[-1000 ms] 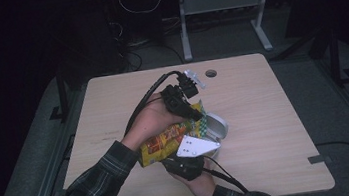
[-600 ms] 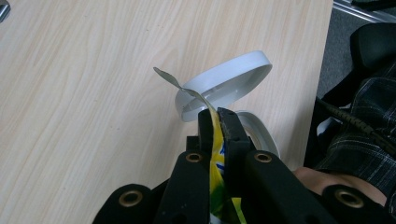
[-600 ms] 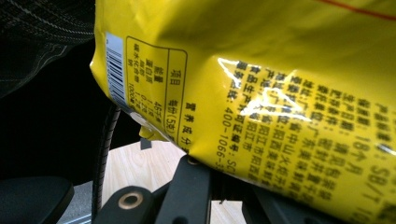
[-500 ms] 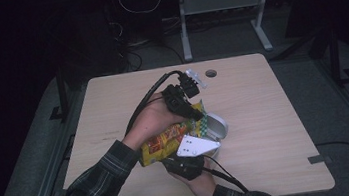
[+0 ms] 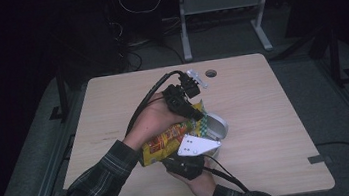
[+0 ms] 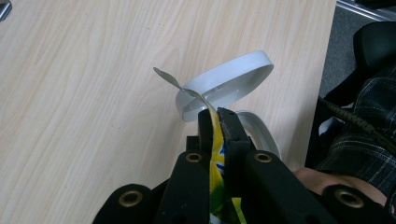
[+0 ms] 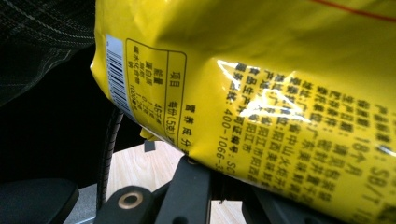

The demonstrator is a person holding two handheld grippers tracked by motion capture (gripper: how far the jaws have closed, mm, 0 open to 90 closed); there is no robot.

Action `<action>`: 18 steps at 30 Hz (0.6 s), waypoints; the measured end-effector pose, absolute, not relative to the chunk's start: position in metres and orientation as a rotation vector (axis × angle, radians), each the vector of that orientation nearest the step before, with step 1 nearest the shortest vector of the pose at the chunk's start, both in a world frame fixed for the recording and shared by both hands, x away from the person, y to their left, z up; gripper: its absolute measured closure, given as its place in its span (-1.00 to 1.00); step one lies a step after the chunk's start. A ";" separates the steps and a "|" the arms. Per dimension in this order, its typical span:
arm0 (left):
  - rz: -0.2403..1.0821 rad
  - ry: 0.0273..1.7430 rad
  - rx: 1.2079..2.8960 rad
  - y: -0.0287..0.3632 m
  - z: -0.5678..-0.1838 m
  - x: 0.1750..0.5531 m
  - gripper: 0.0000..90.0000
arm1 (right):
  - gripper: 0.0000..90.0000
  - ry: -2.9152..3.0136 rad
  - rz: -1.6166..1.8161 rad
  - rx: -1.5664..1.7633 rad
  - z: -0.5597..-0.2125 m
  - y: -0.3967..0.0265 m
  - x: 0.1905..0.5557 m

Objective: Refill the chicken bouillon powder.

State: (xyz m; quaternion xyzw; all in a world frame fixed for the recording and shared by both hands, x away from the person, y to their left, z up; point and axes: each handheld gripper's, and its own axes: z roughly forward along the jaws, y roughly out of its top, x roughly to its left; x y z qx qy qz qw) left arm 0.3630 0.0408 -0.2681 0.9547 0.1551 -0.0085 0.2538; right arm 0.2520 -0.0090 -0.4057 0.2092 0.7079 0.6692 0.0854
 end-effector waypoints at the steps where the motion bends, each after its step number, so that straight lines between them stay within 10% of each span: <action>1: -0.022 0.418 2.595 0.041 -0.268 0.363 0.99 | 1.00 2.109 1.996 0.623 -0.406 -0.009 0.252; 18: -0.020 0.418 2.598 0.040 -0.268 0.363 0.99 | 1.00 2.108 1.998 0.626 -0.406 -0.009 0.252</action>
